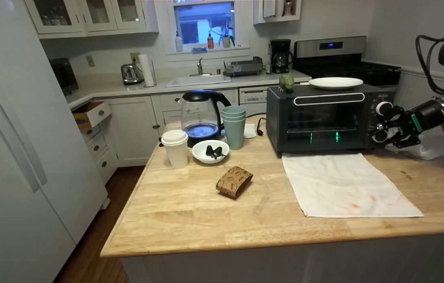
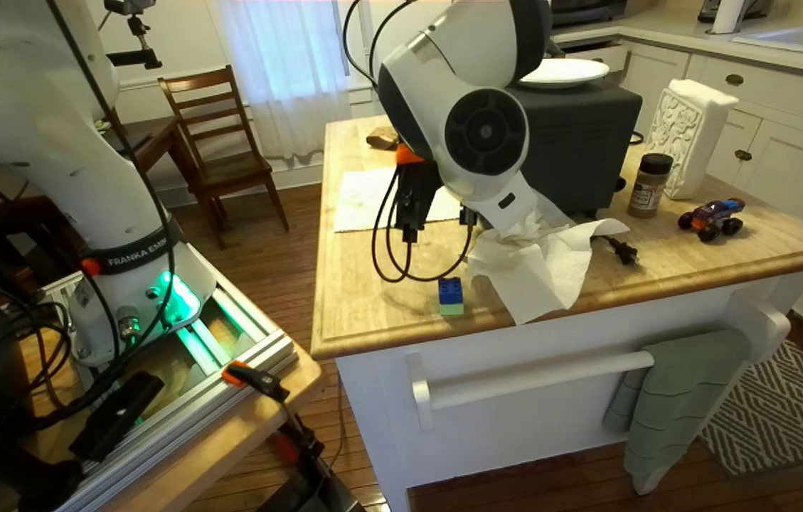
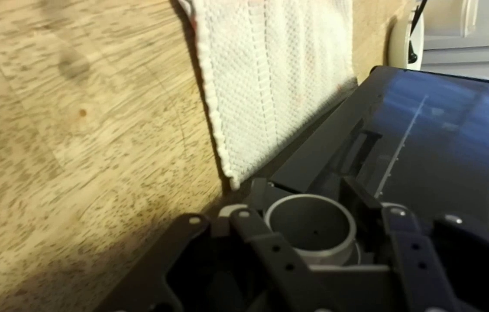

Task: Turn the bottom knob to the right

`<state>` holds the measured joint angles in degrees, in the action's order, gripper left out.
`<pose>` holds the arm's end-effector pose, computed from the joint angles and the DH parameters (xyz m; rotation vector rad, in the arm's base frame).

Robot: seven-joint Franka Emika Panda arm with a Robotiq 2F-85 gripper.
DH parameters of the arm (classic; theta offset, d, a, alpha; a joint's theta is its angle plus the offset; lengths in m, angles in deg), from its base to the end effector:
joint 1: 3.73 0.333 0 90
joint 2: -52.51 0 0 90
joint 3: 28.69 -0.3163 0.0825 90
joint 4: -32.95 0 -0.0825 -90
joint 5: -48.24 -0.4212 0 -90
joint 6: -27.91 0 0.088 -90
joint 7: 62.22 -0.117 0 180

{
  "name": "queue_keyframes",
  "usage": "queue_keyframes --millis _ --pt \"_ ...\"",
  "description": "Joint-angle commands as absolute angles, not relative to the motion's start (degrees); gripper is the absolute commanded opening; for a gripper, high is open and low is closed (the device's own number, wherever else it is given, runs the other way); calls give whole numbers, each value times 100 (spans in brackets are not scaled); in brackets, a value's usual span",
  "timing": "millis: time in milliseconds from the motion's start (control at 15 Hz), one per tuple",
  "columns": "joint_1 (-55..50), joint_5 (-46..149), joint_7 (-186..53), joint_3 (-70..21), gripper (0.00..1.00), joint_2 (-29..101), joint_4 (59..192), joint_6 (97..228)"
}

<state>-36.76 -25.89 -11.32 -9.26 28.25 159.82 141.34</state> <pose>0.3679 -0.3826 0.1410 -1.9705 1.0428 -0.4216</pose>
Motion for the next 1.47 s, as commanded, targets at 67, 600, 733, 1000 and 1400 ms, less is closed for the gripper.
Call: queue_keyframes --millis 67,600,733,1000,1400 --pt "-3916 -3105 -1336 -876 22 2442 15608 13267" --pt "-4172 -3377 -1487 -865 22 1899 15358 12393" --pt "-4180 -3387 -1470 -850 22 1849 15311 12306" --pt "-4106 -3281 -1365 -798 71 1909 15313 12401" --pt "-3993 -3106 -1306 -741 99 1935 15313 12648"
